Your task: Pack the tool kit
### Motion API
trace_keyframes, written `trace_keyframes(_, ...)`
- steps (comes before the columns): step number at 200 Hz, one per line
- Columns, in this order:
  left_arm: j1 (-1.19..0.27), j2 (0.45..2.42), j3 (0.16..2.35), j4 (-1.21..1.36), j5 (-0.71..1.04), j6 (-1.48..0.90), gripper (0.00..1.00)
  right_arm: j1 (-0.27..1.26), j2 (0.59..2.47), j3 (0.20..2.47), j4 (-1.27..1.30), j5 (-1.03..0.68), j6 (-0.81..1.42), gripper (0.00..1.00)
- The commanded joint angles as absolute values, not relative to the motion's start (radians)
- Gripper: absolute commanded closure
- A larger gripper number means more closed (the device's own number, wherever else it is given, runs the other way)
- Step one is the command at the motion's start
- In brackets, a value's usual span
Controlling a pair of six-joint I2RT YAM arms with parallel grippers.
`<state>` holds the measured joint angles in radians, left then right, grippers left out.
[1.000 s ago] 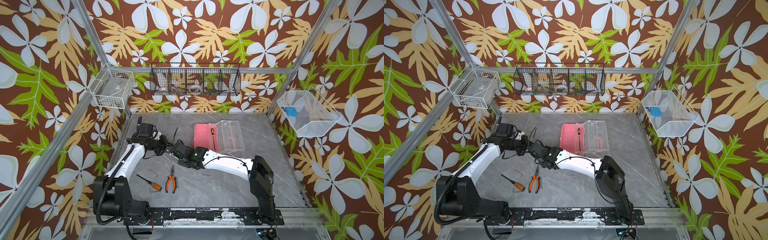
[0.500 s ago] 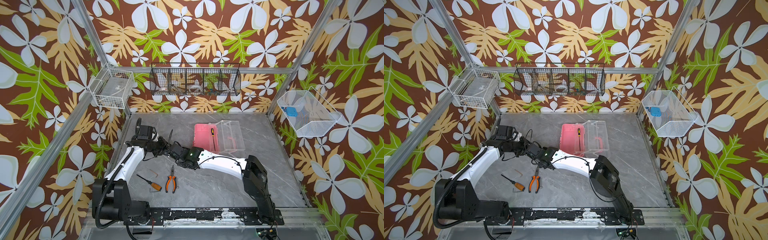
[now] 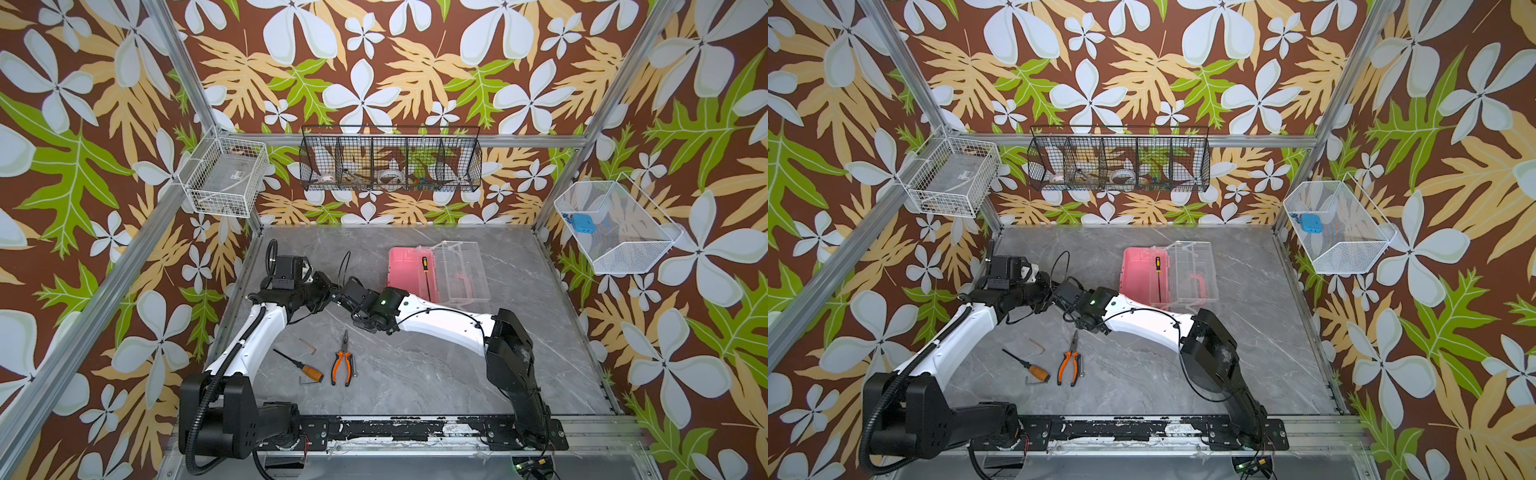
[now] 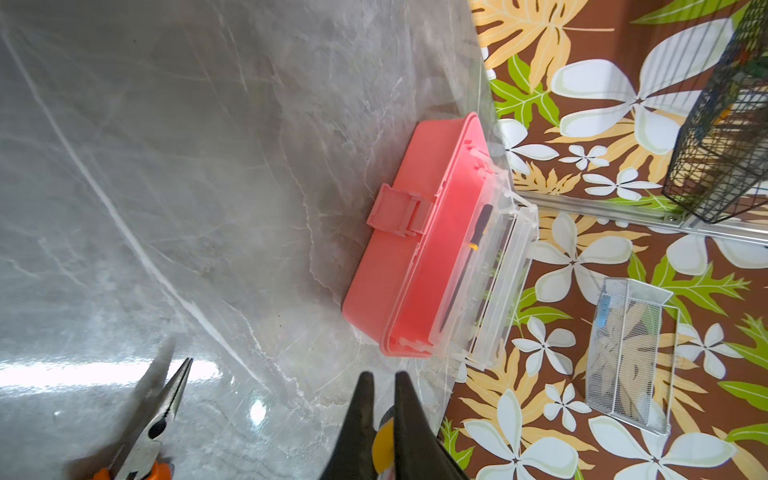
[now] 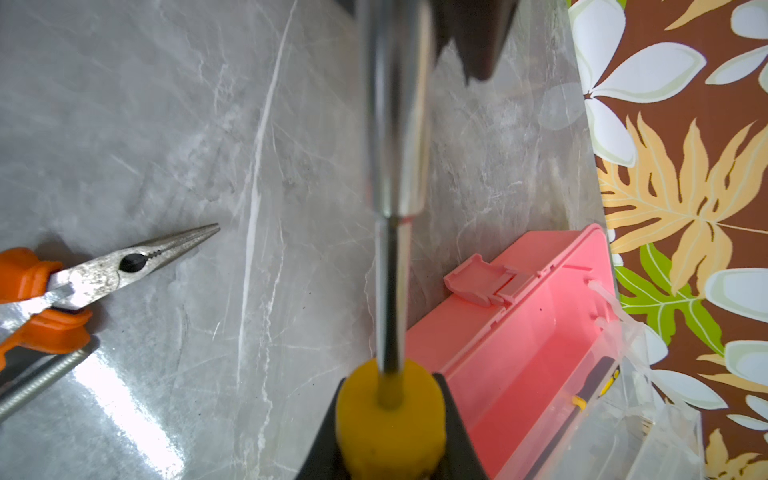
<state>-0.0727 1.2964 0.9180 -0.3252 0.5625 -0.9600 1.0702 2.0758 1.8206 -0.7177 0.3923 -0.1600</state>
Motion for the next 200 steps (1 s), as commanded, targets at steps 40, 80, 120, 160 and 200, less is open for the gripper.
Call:
trace_keyframes(40,-0.09,1.278,0.931,-0.308,0.771,-1.019,0.84,1.027,2.058,1.857,-0.541,0.202,-0.053,1.0)
trace_keyframes(80,-0.129,1.274,0.945,-0.297,0.767,-1.033,0.75,1.029,2.086,1.909,-0.567,0.194,-0.051,1.0)
trace_keyframes(120,-0.147,1.272,0.927,-0.299,0.758,-1.04,0.84,1.028,2.091,1.933,-0.564,0.222,-0.054,1.0)
trace_keyframes(160,-0.155,1.272,0.917,-0.299,0.75,-1.043,1.0,1.028,2.061,1.908,-0.518,0.253,-0.048,1.0)
trace_keyframes(200,-0.155,1.276,0.931,-0.294,0.755,-1.047,1.0,1.019,2.043,1.874,-0.491,0.231,-0.049,1.0)
